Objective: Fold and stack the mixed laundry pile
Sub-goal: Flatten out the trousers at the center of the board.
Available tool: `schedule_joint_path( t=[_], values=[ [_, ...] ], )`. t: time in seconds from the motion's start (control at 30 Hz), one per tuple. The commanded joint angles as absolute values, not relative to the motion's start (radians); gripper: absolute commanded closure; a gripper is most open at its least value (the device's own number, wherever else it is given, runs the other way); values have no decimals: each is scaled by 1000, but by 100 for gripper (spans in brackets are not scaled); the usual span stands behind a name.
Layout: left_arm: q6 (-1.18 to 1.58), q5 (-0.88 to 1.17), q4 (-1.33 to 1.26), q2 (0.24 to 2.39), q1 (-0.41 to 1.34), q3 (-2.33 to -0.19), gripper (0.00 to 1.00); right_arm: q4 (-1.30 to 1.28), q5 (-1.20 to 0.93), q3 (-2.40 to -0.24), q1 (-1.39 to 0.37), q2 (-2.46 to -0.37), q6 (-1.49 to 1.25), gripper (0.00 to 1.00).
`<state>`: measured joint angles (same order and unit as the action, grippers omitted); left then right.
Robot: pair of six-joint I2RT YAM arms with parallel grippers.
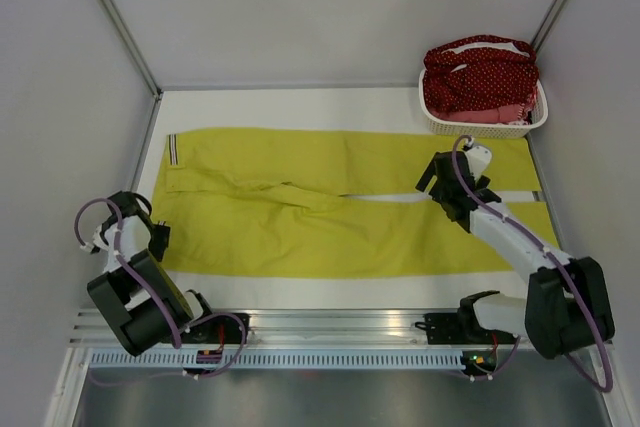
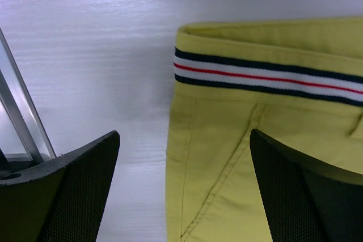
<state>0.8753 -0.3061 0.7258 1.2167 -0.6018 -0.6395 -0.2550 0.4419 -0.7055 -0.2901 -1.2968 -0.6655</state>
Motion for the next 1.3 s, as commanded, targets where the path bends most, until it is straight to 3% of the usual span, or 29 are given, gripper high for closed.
schedule_joint_path(
  t=[0.0,0.13,0.23,0.4,0.53,0.83,1.27],
  values=[
    [936,-380,675,1276,-643,-653,0,-325,456,-678,-241,-1160,-670,2],
    [925,-342,594,1338,-681,-638,0,-411,462,-649,-186,-1065,-706,2],
    [910,-279,522,1373,-683,-635,12,-515,425,-640,-117,-994,-741,2],
    [896,-160,446,1477,-681,-638,51,-702,422,-603,-19,-830,-825,2],
    [891,-126,439,1517,-681,-638,98,-857,410,-594,54,-733,-919,2],
    [884,-179,428,1350,-681,-569,98,-835,323,-517,78,-788,-1048,2],
    [939,-276,534,1161,-683,-544,98,-316,282,-504,80,-1269,-830,2]
  ],
)
